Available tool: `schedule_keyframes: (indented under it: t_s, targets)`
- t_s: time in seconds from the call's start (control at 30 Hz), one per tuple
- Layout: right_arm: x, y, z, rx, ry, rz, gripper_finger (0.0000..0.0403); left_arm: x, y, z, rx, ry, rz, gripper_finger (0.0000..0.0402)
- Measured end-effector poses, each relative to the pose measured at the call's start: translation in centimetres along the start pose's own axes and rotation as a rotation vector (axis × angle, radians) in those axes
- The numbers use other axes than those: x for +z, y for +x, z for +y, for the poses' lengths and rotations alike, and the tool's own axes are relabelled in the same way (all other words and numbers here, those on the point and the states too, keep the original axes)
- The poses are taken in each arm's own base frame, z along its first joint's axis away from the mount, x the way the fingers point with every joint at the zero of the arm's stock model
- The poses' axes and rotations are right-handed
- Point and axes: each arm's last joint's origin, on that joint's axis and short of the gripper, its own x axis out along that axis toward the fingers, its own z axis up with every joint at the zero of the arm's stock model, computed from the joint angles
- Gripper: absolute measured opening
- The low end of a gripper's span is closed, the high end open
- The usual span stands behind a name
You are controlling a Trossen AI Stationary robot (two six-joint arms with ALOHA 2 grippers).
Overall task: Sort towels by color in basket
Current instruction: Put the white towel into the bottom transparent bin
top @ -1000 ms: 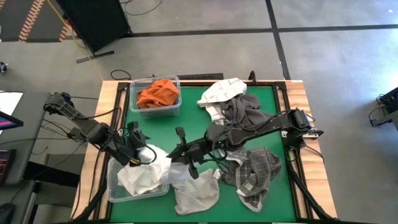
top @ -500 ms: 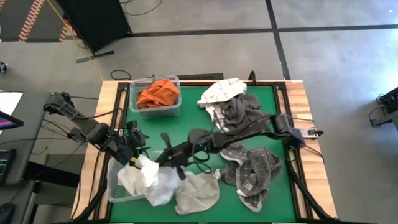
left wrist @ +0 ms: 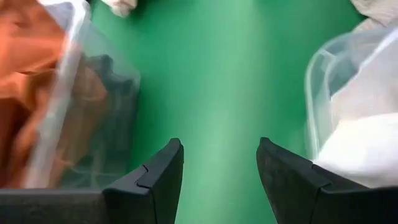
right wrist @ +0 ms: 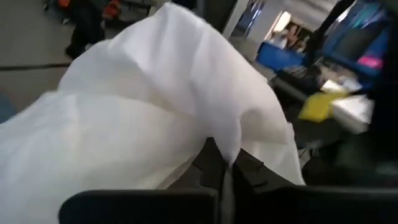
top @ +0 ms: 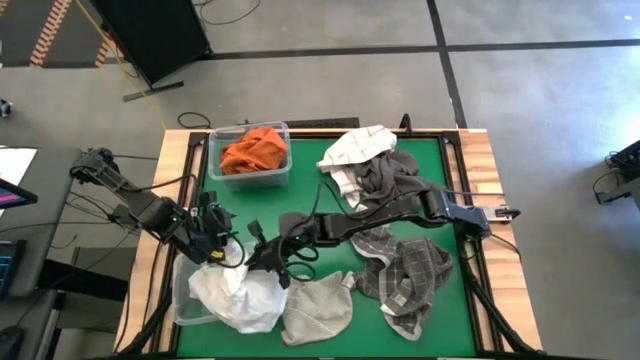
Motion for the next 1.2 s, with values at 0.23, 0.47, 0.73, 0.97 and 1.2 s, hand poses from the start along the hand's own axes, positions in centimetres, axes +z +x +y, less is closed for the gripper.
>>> schedule_keyframes:
  t_s: [0.23,0.47,0.73,0.97,1.2]
  targets:
    - [-0.8,-0.2,0.5,0.063,0.024,0.107,0.0036,0.9,-1.1,0.5,-0.005,0.061,-0.019,0.0194]
    - [-1.1,-1.5,0.5,0.094,0.078,0.314,0.0038,1.2,-1.5,0.6,-0.01,0.06,-0.027,0.0194]
    - [3.5,-5.1,-1.0,0.052,0.041,0.414,0.0039,1.3,-1.5,0.6,-0.005,0.056,-0.035,0.0194]
    - [5.2,-7.0,-1.8,0.048,0.105,0.452,0.0039,1.6,-1.5,0.4,-0.023,0.055,-0.068,0.0194]
    - [4.8,-4.7,-0.7,0.041,0.064,0.326,0.004,2.0,-1.7,0.3,-0.045,0.061,-0.089,0.0194]
